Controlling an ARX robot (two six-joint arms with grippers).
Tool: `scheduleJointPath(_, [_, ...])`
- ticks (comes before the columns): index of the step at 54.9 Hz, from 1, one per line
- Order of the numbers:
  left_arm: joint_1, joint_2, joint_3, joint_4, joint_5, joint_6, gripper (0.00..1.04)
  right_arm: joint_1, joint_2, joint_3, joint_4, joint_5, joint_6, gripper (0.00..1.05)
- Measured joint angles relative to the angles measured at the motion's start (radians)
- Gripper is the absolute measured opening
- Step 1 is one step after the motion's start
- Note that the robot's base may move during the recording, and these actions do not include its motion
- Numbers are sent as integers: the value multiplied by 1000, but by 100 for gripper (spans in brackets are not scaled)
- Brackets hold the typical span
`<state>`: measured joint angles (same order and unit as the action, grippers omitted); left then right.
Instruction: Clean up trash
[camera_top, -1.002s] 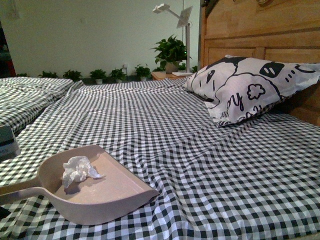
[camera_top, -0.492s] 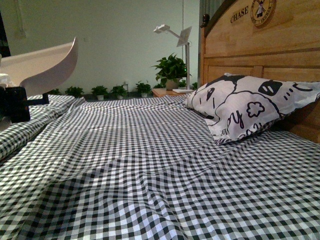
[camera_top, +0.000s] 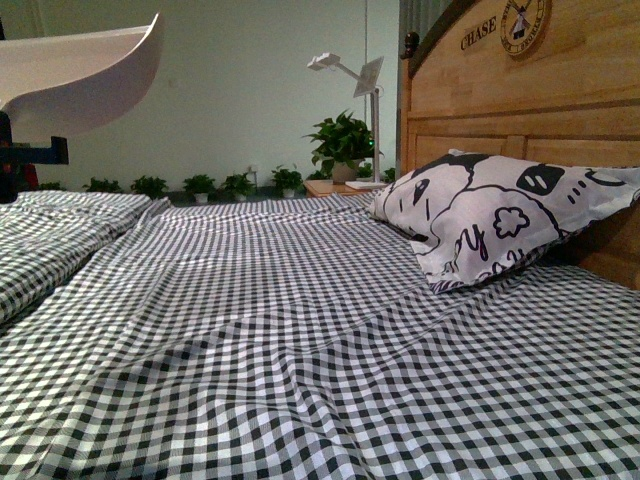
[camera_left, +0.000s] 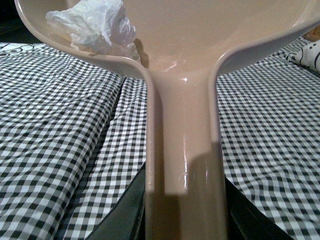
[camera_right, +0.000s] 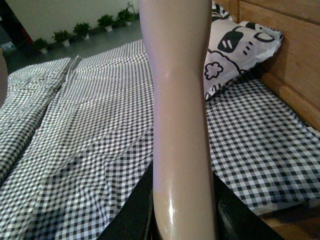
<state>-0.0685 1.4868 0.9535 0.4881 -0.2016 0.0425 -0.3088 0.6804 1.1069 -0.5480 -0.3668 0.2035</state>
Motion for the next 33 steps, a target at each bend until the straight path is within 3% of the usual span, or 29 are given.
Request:
scheduleJointPath(13, [-13,-146,-158,-15,-40,23,26,66,-22,0,11,26,6,20])
scheduleJointPath(33, [-33,-242,-246,-12,-92,30,26,127,-31,-12,21,68,11,20])
